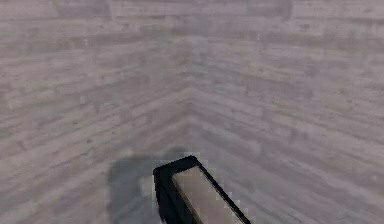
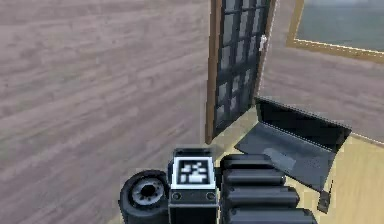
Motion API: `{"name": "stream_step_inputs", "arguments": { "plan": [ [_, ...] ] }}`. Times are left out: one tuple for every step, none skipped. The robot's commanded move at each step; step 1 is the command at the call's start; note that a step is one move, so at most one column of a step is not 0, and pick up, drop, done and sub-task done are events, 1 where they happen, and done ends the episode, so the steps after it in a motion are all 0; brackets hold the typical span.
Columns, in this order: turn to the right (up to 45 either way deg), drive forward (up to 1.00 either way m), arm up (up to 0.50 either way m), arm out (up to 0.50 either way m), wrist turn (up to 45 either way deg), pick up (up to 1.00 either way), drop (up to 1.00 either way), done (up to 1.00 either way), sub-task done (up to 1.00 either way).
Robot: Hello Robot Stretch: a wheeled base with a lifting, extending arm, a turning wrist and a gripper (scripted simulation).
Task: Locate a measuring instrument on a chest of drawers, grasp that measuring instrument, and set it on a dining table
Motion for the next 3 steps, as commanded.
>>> {"name": "stream_step_inputs", "arguments": {
  "plan": [
    [-45.0,0.0,0.0,0.0,0.0,0.0,0.0,0.0,0.0],
    [-18.0,0.0,0.0,0.0,0.0,0.0,0.0,0.0,0.0],
    [-3.0,0.0,0.0,0.0,0.0,0.0,0.0,0.0,0.0]
  ]
}}
